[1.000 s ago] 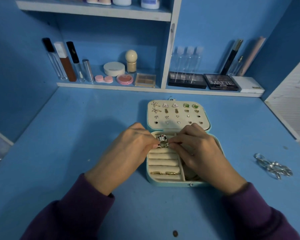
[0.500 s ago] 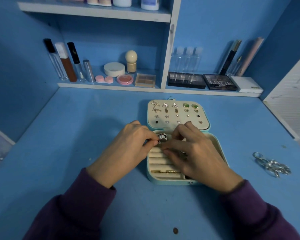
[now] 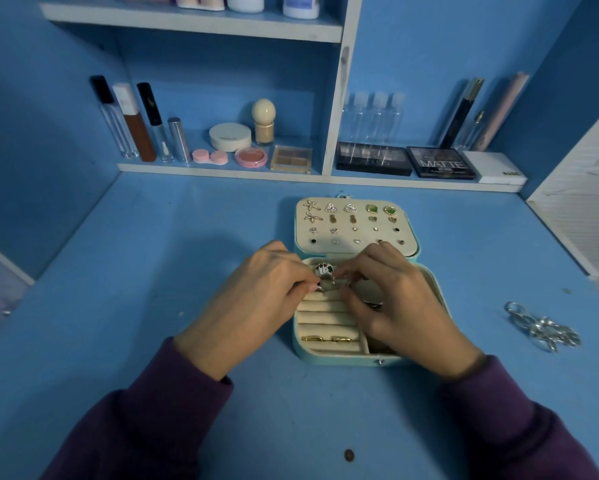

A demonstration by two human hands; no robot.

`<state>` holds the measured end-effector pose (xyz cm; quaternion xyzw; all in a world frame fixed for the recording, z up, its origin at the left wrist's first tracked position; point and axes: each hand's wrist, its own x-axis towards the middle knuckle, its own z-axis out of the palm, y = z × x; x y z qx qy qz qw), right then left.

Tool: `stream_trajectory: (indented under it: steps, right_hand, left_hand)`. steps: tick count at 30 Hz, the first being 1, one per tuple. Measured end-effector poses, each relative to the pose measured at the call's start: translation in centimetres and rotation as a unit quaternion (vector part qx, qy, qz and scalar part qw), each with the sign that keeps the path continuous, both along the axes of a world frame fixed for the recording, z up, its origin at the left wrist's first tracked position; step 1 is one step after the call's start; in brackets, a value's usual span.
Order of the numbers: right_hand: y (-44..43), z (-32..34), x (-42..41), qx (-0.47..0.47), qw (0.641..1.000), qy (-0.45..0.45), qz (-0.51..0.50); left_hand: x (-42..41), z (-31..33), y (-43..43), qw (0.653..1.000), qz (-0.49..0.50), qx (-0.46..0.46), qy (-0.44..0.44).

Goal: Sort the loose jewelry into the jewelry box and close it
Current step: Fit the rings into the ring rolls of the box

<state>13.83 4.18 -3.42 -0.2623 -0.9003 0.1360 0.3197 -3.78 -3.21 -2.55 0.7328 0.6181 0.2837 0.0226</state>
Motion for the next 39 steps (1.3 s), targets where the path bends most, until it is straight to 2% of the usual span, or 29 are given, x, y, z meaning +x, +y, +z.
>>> stream_trajectory:
  steps: [5,16,20,24,30,35,39]
  right_hand:
    - [0.1,-0.1,0.0,-0.008,0.999,-0.007,-0.030]
    - [0.2,-0.2,0.2,-0.021,0.999,0.031,0.002]
    - [0.3,-0.1,0.1,-0.025,1.000,0.011,0.005]
    - [0.6,-0.1,0.0,-0.085,0.996,-0.008,0.006]
    - [0.9,0.5,-0.1,-0.196,0.980,-0.024,0.008]
    - [1.0,0.1,-0.2,-0.141,0.990,0.008,-0.018]
    - [0.9,0.0,0.1,-0.104,0.994,0.044,-0.002]
  left_hand:
    - [-0.2,0.3,-0.2,1.000,0.003,-0.015,-0.017]
    - [0.0,0.5,-0.1,0.998,0.024,-0.030,-0.048]
    - [0.2,0.5,-0.1,0.998,0.034,-0.033,-0.044]
    - [0.6,0.3,-0.6,0.996,0.064,0.010,-0.057]
    - [1.8,-0.2,-0.4,0.997,0.062,0.047,-0.012]
    - [2.2,-0.7,-0.3,0.994,0.082,0.059,0.036]
    - [2.8,-0.6,-1.1,0.993,0.091,0.050,0.057]
